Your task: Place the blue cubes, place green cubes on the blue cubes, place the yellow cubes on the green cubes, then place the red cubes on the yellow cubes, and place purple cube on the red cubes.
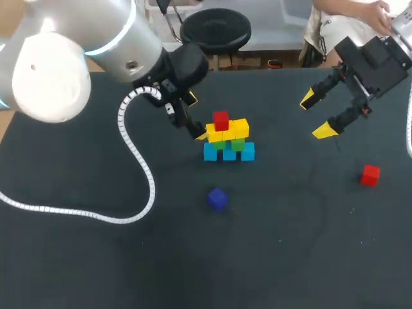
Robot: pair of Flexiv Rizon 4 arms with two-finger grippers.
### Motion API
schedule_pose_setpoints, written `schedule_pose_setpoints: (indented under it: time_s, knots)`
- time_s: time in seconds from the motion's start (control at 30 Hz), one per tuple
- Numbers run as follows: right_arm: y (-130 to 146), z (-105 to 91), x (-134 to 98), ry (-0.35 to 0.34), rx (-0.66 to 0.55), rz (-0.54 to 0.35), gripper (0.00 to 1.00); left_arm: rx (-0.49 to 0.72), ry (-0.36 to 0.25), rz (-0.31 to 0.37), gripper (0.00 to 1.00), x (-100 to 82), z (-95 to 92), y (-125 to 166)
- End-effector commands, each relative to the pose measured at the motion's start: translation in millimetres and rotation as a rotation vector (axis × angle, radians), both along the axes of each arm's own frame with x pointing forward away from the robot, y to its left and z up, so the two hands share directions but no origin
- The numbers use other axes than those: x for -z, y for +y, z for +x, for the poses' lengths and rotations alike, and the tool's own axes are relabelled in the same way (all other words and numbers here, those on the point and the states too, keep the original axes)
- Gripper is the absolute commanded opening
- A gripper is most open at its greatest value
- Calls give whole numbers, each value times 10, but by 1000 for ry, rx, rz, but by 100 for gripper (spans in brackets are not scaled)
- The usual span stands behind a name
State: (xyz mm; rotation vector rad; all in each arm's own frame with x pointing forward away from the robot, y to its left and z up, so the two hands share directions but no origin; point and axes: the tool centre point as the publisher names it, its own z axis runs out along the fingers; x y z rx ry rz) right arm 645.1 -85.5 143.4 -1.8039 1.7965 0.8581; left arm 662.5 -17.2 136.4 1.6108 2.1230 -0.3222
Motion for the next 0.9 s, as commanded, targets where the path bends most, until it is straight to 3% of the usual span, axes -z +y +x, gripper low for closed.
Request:
schedule_pose_setpoints:
  time_s: [0.03, 0.13, 0.27, 0.53, 0.63, 0.67, 0.73, 0.9]
  knots:
    - [0, 1, 4, -1, 0, 2, 100, 22, -18, -43, 100, 15, -17, 48]
    - [0, 1, 4, -1, 0, 2, 100, 73, -32, -91, 100, 14, -34, 37]
    - [0, 1, 4, -1, 0, 2, 100, 89, 15, -128, 100, 53, -45, 64]
    - [0, 1, 4, -1, 0, 2, 100, 100, 79, -133, 100, 119, -84, 173]
    - [0, 1, 4, -1, 0, 2, 100, 128, 100, -99, 100, 125, -86, 213]
    - [0, 1, 4, -1, 0, 2, 100, 139, 110, -46, 100, 121, -84, 228]
    - [0, 1, 4, -1, 0, 2, 100, 143, 124, -13, 100, 83, -74, 201]
    - [0, 1, 4, -1, 0, 2, 100, 143, 124, -13, 100, 83, -74, 201]
